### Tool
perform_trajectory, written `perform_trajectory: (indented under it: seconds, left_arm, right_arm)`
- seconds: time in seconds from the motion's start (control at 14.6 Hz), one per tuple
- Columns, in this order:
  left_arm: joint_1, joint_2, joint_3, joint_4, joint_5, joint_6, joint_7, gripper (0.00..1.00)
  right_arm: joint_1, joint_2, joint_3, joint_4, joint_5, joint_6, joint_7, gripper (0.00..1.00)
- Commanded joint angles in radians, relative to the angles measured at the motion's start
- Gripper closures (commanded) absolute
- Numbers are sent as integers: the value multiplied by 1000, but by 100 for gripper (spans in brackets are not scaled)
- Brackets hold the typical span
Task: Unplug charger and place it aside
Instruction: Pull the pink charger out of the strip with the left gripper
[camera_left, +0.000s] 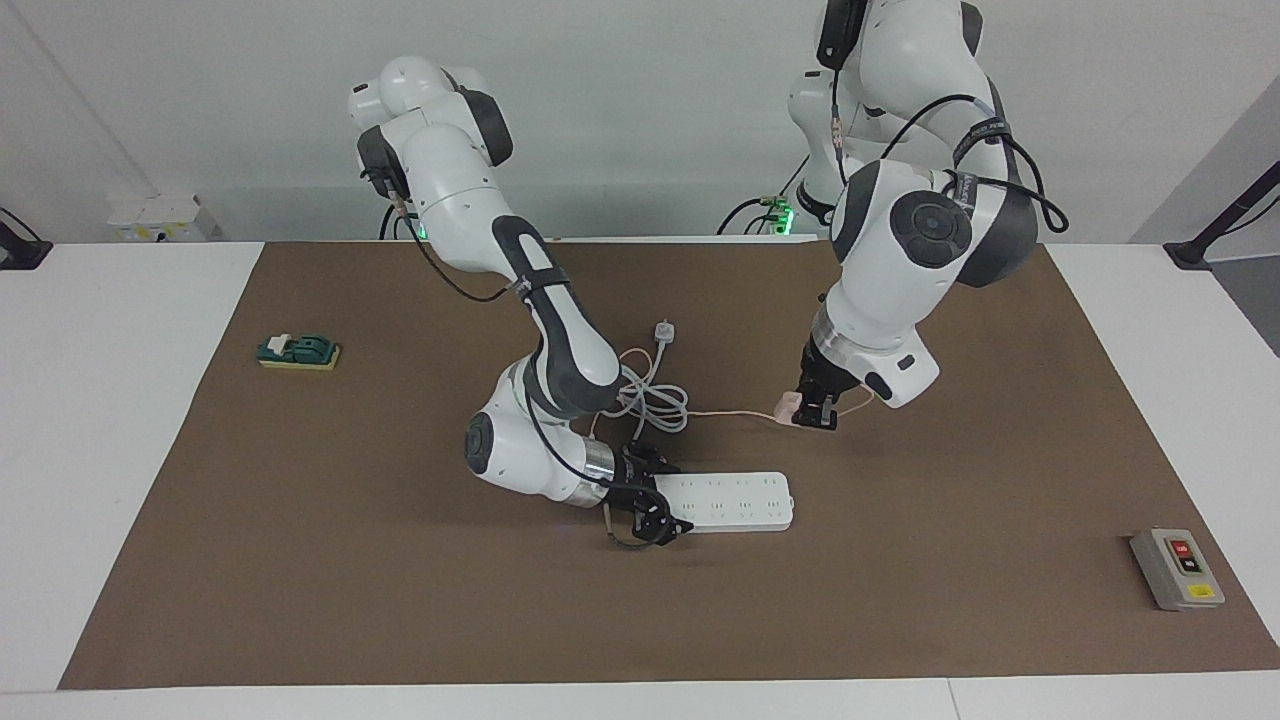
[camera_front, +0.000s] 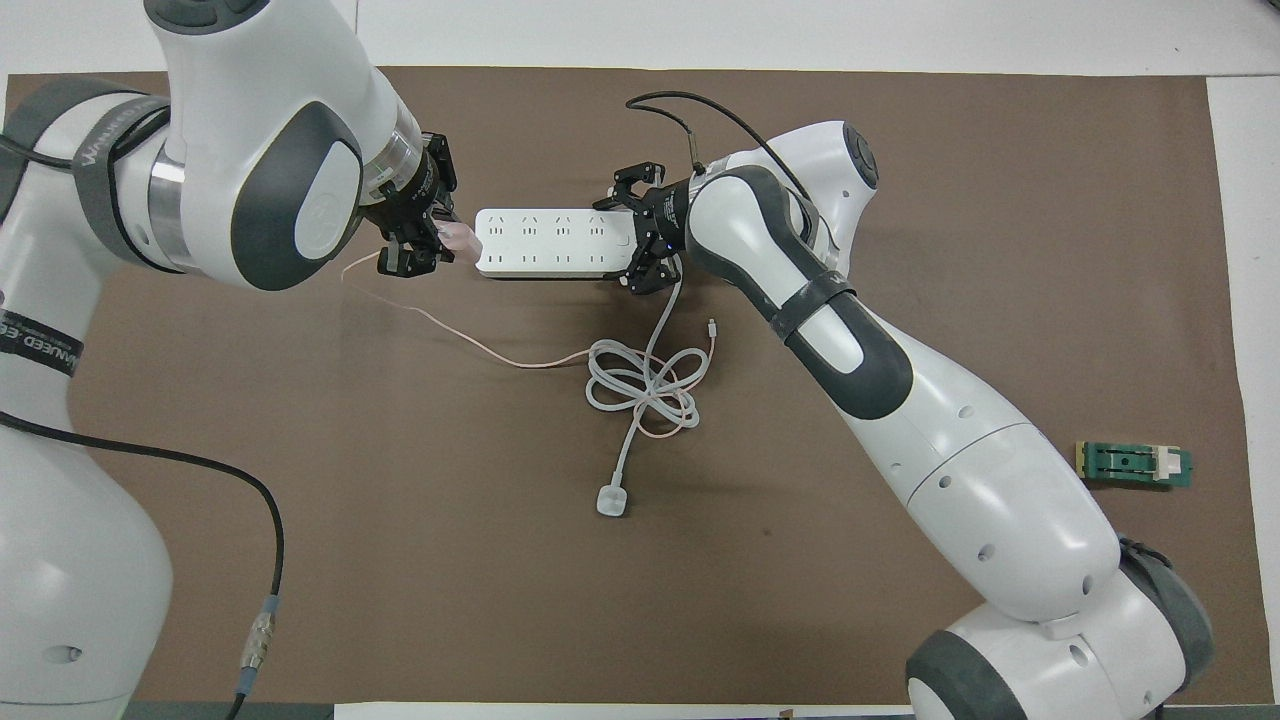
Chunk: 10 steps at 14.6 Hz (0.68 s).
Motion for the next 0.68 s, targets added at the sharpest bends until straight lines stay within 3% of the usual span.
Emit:
perform_trajectory:
  seconds: [0.0,0.14,0.21,0.27,0.62]
  left_arm:
    - [3,-15,7,-11,5,-38,111,100]
    - [0,-23,4,-11,69,-39,232,100]
    - [3,-23,6,-11,72,-39,308,100]
    - [4,-28,7,-11,73,-45,379,100]
    - [76,-63,7,-40,82,-55,747,100]
  right_arm:
    - [22,29,8,-18,27,78,-46,13]
    - [21,28,10,-17,27,78,-41,10]
    - [24,28,8,-17,27,78,-35,1]
    - [24,26,8,-17,25,79,-21,0]
    - [24,-10,5,-18,15,78,28,0]
